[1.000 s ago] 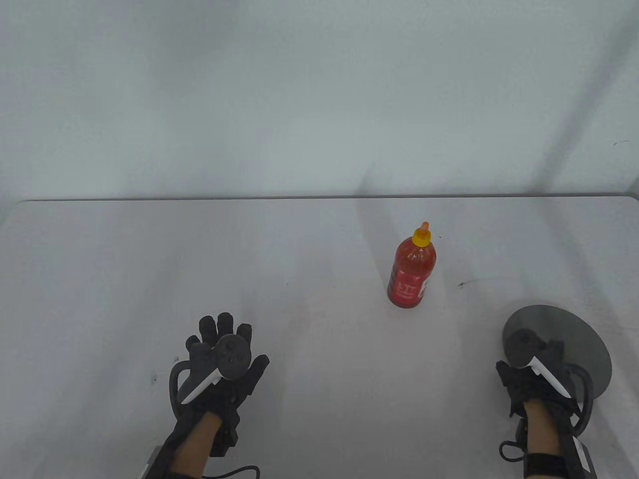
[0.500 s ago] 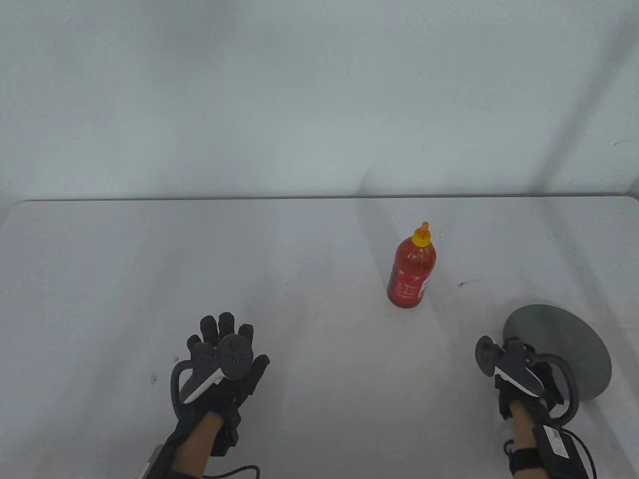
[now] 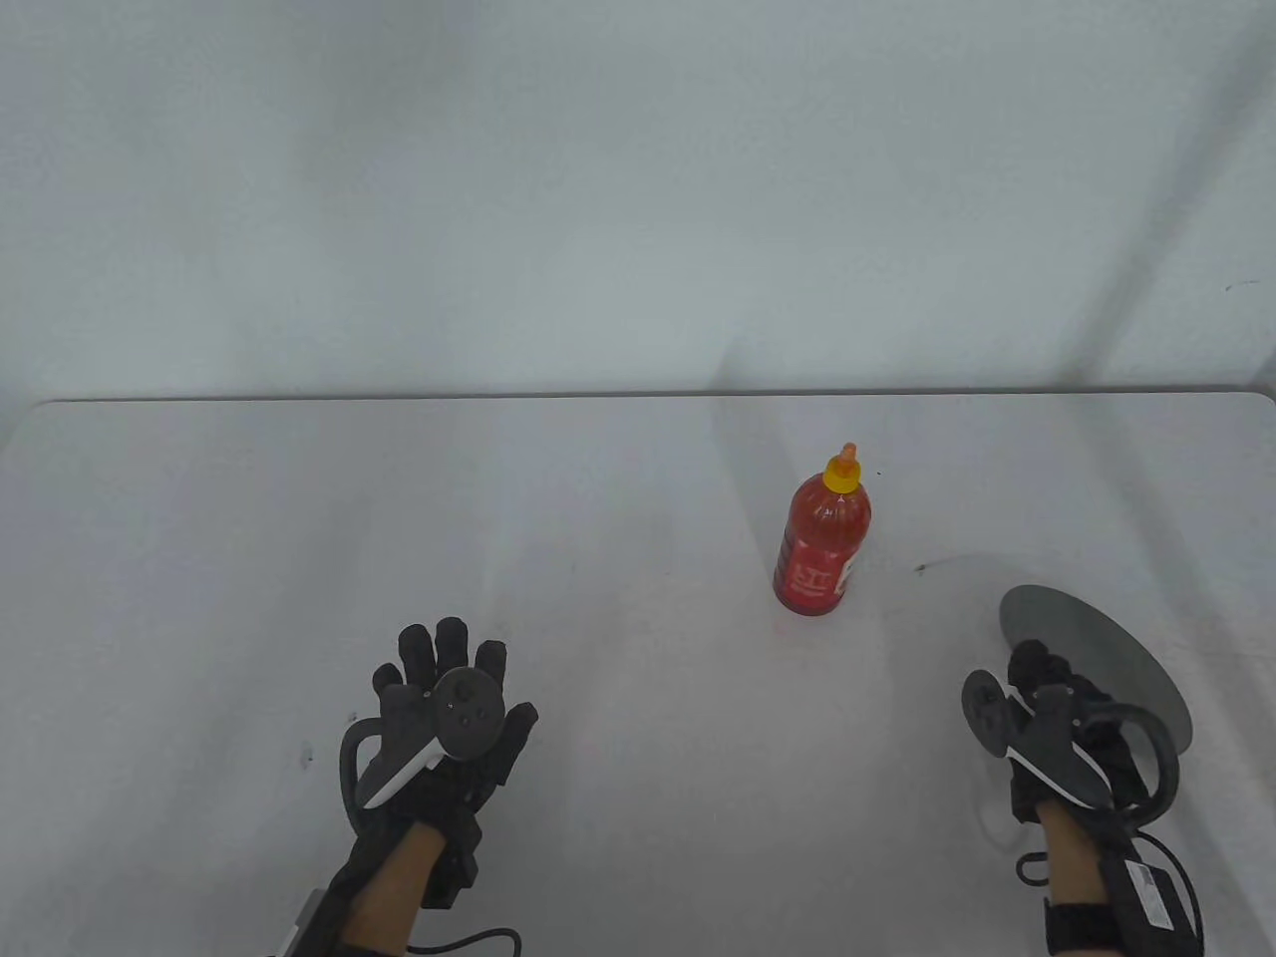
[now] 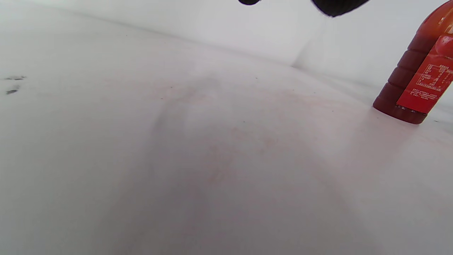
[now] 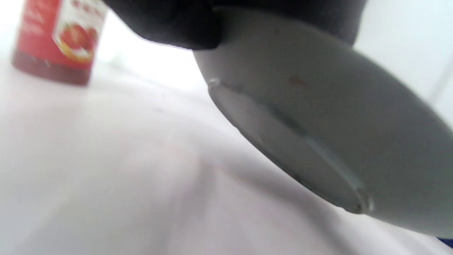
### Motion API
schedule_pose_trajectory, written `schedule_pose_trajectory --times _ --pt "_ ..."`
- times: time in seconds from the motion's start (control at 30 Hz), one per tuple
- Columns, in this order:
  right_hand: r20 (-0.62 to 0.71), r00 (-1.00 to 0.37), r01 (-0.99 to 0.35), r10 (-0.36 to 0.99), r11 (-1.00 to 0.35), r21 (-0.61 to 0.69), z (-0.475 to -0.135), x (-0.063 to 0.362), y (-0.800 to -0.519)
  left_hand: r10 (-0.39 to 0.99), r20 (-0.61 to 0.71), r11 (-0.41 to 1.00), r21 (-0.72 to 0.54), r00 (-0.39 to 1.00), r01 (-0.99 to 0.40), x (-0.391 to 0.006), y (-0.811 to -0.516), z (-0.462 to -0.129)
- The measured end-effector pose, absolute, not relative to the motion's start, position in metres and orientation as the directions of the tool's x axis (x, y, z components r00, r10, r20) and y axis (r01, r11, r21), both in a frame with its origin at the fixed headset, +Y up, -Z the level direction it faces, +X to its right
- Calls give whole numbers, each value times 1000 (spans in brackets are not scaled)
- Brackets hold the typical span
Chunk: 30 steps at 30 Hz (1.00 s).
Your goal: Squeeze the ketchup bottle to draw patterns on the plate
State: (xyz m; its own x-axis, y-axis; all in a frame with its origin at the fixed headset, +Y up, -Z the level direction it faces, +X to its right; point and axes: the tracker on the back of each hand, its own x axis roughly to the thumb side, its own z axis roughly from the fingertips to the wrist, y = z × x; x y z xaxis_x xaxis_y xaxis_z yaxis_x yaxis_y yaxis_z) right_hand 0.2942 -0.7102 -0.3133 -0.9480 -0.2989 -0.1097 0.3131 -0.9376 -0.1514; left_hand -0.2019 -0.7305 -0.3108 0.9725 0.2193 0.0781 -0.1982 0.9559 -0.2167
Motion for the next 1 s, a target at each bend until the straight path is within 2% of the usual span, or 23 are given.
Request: schedule_pose_trajectory --times 0.23,0.47,0.73,1.0 --pt "48 -970 221 -239 -945 -241 -295 244 -680 225 66 954 -219 972 -206 -204 -732 -308" --pt "194 -953 180 -233 -950 -257 -276 189 -663 229 58 953 -215 972 -212 -206 -731 -306" --pt "358 -910 112 -209 -956 -272 -264 131 -661 234 54 953 -211 971 -218 -208 -730 -306" --pt "480 -860 58 -174 -968 -245 -282 79 -677 236 59 951 -221 970 -217 -207 -731 -307"
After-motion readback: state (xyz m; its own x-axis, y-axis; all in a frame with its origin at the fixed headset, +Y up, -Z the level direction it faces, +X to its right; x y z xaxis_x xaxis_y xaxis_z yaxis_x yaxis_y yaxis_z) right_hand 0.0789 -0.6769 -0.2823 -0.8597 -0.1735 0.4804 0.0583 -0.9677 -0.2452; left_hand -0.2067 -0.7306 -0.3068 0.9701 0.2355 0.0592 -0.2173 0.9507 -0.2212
